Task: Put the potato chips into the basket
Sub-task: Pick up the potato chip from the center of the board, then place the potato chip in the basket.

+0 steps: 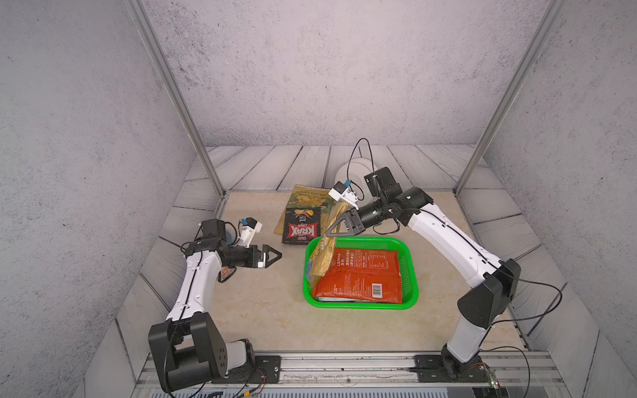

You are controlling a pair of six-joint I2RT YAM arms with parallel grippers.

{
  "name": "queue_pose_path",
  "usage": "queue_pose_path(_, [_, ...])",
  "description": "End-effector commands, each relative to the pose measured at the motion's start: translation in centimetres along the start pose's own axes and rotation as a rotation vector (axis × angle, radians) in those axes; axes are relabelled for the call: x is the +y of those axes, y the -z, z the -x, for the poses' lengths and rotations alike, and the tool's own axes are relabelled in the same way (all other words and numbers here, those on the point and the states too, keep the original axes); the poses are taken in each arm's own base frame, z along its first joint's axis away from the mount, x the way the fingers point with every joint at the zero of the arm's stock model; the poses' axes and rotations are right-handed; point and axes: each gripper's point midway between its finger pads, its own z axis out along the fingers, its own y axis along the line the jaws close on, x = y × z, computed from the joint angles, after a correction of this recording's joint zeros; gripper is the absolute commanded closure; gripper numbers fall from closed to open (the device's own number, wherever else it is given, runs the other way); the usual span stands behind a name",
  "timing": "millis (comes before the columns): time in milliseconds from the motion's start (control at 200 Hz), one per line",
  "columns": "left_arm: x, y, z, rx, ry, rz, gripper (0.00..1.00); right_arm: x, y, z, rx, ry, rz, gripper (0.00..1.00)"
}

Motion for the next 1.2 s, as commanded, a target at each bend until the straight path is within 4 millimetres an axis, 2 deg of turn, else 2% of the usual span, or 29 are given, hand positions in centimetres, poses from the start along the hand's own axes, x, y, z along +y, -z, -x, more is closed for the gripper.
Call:
queue_pose_path(0, [0.5,-0.2,-0.5,0.013,0.025,0.002,0.01,2.5,0.0,-0.6,0.017,0.075,0.074,1.00])
queue_pose_path(305, [0.6,-0.2,-0.5,0.013,0.029,0.010,0.01,2.1,-1.2,-2.2,0.063,0.070,0.086,1.00])
queue_pose_path(596, [0.7,-0.2,-0.5,0.014,0.031,0.016,0.01,-0.7,-0.8,-3.8,0.084,0.053,-0.090,0.99])
queue_pose_path(766, [0.7,-0.2,-0.5,0.012,0.029,0.018,0.01,-3.0,0.8,-4.8,0.082,0.022,-0.269,0.98])
queue_pose_path(1116, [0.6,-0.2,-0.4,0.010,0.031,0.015,0.01,-9.1,6.1,-8.3,0.121,-0.088,-0.697,0.98])
queue_pose_path(1196, [0.6,-0.2,-0.4,0.011,0.033,0.014,0.01,-10.2,7.5,-9.1,0.121,-0.104,-0.794,0.93])
